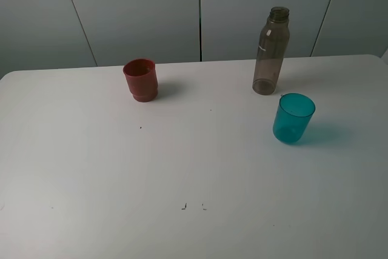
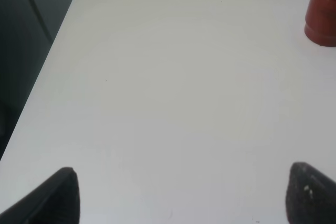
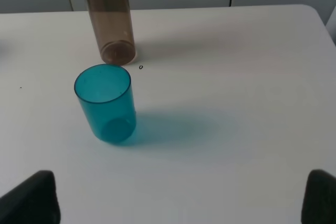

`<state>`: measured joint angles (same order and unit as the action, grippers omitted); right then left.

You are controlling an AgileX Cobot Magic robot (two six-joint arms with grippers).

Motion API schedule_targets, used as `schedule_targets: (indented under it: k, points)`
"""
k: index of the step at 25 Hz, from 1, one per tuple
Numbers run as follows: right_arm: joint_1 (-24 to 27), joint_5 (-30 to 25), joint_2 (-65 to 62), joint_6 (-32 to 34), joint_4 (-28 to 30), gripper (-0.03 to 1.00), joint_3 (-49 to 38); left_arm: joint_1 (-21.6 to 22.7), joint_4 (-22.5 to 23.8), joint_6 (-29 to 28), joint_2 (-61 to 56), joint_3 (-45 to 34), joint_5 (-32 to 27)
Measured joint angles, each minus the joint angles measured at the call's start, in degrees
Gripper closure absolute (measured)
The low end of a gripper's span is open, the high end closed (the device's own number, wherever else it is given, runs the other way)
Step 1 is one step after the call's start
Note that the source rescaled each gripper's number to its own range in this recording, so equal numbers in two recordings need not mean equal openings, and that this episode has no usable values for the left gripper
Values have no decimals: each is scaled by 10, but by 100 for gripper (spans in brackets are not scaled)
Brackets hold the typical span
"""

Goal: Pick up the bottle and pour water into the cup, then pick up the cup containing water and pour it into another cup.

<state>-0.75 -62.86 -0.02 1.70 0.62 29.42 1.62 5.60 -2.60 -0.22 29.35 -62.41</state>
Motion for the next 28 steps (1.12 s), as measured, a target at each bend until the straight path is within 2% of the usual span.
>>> schedule_targets:
  k: [28]
  points:
    - [0, 0, 0, 3, 0, -3, 0, 0, 0, 0, 0, 0, 0]
